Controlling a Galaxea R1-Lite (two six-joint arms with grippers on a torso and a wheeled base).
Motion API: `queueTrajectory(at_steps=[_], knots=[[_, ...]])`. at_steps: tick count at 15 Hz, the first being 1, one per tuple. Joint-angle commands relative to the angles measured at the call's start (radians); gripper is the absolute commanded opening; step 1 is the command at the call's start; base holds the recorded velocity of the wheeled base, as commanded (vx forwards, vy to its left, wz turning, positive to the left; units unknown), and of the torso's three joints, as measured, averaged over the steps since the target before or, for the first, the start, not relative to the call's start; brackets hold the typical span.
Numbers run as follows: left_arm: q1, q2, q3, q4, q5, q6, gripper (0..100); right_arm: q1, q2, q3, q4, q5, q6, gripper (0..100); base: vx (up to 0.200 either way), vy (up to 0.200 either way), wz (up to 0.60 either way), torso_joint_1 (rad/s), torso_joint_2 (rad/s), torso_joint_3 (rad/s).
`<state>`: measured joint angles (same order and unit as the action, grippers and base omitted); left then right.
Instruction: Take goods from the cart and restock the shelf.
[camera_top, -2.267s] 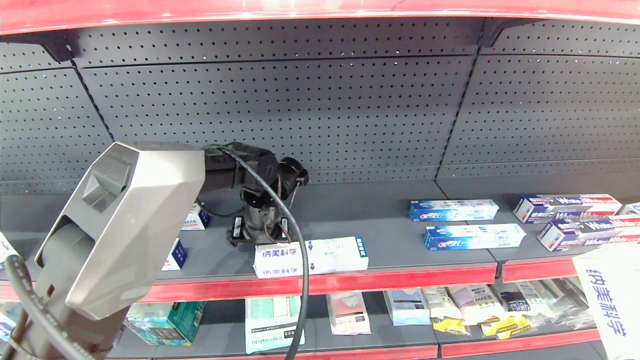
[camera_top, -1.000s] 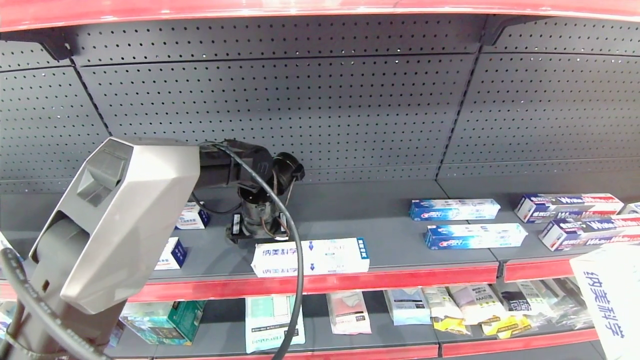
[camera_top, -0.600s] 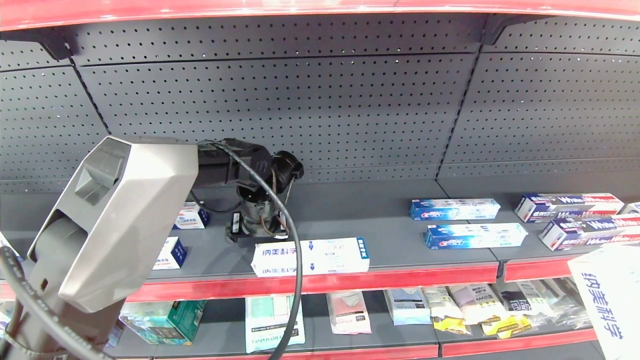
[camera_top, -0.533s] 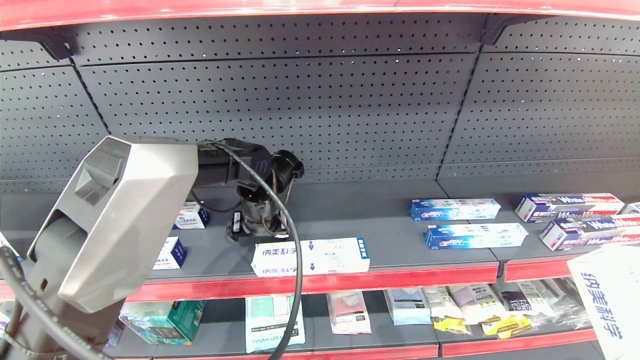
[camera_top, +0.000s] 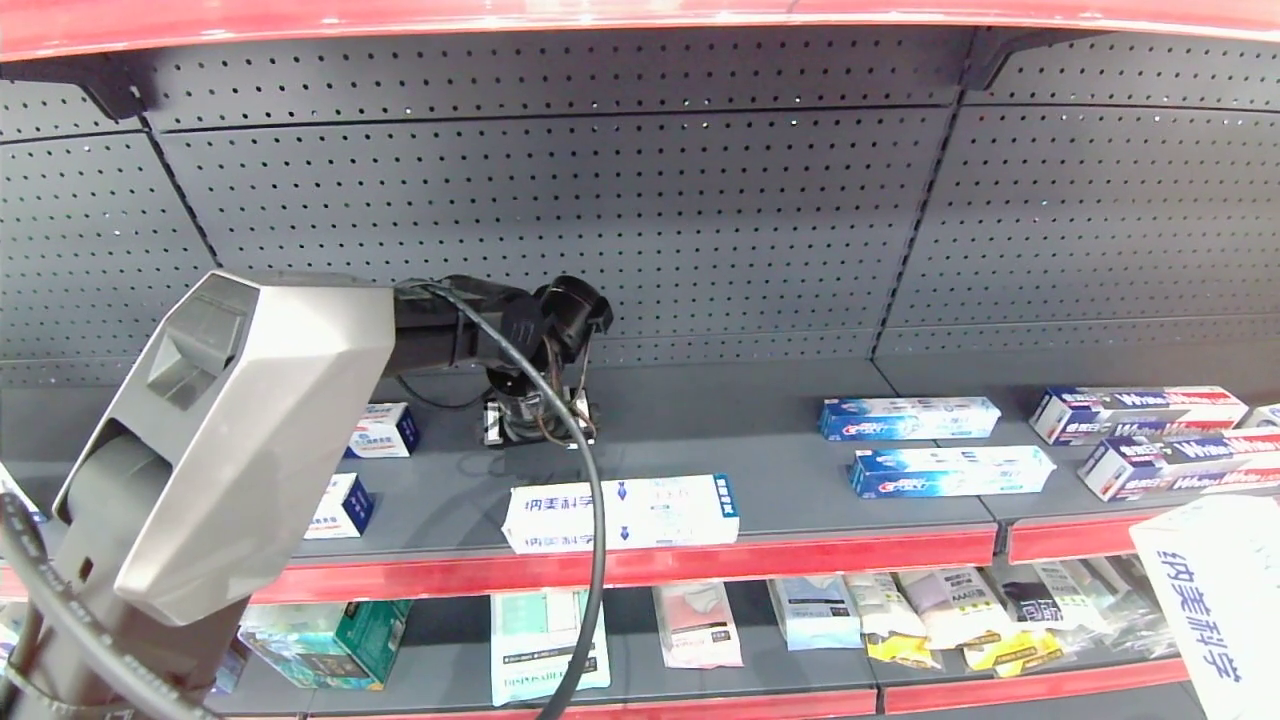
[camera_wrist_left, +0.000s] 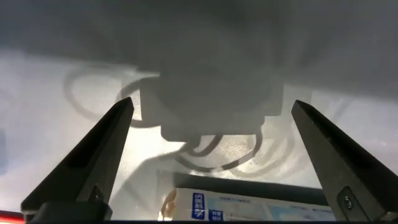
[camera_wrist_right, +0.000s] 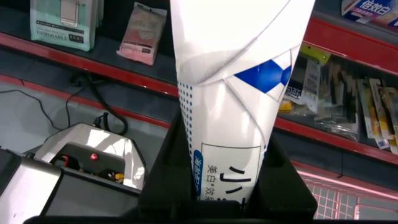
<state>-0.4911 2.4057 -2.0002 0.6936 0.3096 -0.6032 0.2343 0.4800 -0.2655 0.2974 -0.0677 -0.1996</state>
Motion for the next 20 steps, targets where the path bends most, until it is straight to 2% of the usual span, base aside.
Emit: queueTrajectory(at_steps=[1, 4, 6, 15, 16, 18, 19, 20], knots=[[-0.003, -0.014, 0.000, -0.019, 0.014, 0.000, 100, 0.000, 0.000, 0.000, 0.000, 0.000, -0.003, 0, 0.000, 0.000, 0.00, 0.000, 0.00, 0.000], [-0.006, -0.022, 0.000, -0.020, 0.034, 0.006, 100, 0.000, 0.002, -0.006, 0.000, 0.000, -0.008, 0, 0.000, 0.000, 0.00, 0.000, 0.00, 0.000], [-0.007, -0.033, 0.000, -0.017, 0.034, 0.025, 100, 0.000, 0.003, -0.006, 0.000, -0.001, -0.011, 0, 0.000, 0.000, 0.00, 0.000, 0.00, 0.000], [-0.006, -0.143, 0.000, -0.045, 0.037, 0.025, 100, 0.000, 0.014, 0.006, 0.000, 0.025, -0.043, 0, 0.000, 0.000, 0.00, 0.000, 0.00, 0.000], [-0.004, -0.155, 0.000, -0.066, 0.037, 0.025, 100, 0.000, 0.012, 0.011, 0.000, 0.023, -0.043, 0, 0.000, 0.000, 0.00, 0.000, 0.00, 0.000], [-0.004, -0.195, 0.000, -0.218, 0.036, 0.029, 100, -0.001, 0.009, 0.012, 0.000, 0.023, -0.043, 0, 0.000, 0.000, 0.00, 0.000, 0.00, 0.000], [-0.004, -0.211, 0.064, -0.310, 0.036, 0.052, 100, -0.001, 0.009, 0.012, 0.000, 0.023, -0.043, 0, 0.000, 0.000, 0.00, 0.000, 0.00, 0.000], [-0.006, -0.214, 0.092, -0.352, 0.034, 0.074, 100, -0.001, 0.008, 0.012, 0.000, 0.022, -0.043, 0, 0.000, 0.000, 0.00, 0.000, 0.00, 0.000]])
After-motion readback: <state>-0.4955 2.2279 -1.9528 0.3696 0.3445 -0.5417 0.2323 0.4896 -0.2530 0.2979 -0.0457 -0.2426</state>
